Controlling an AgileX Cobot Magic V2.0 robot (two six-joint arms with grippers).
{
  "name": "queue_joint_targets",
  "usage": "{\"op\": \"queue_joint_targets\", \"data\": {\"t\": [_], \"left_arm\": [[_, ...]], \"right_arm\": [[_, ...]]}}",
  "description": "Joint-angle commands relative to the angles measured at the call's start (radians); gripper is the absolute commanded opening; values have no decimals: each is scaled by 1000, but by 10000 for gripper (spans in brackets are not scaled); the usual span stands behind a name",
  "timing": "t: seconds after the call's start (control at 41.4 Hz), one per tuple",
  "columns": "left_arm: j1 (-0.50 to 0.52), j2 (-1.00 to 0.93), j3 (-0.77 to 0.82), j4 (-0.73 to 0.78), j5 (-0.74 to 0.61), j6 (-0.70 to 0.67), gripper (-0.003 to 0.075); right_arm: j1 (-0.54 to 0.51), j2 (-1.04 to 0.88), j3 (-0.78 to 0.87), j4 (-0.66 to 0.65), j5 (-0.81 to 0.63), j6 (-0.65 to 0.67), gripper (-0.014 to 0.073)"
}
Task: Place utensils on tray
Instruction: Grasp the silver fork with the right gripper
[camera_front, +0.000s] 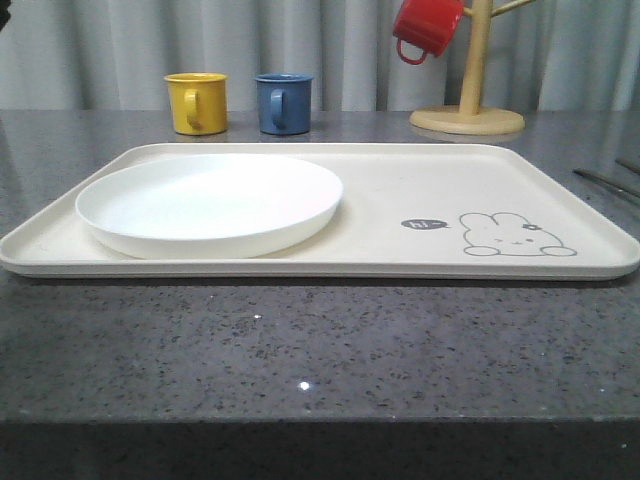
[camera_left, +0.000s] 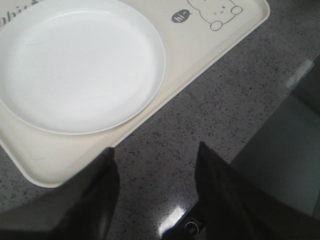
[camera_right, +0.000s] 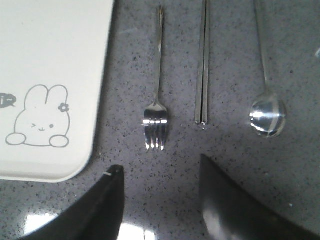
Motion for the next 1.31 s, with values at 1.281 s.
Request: {"op": "queue_joint_targets", "data": {"t": [1.281], "left_arm": [[-8,-7,-25,-26,-56,1,349]], "right_arm": [[57,725,-413,-44,74,-46,42]]}}
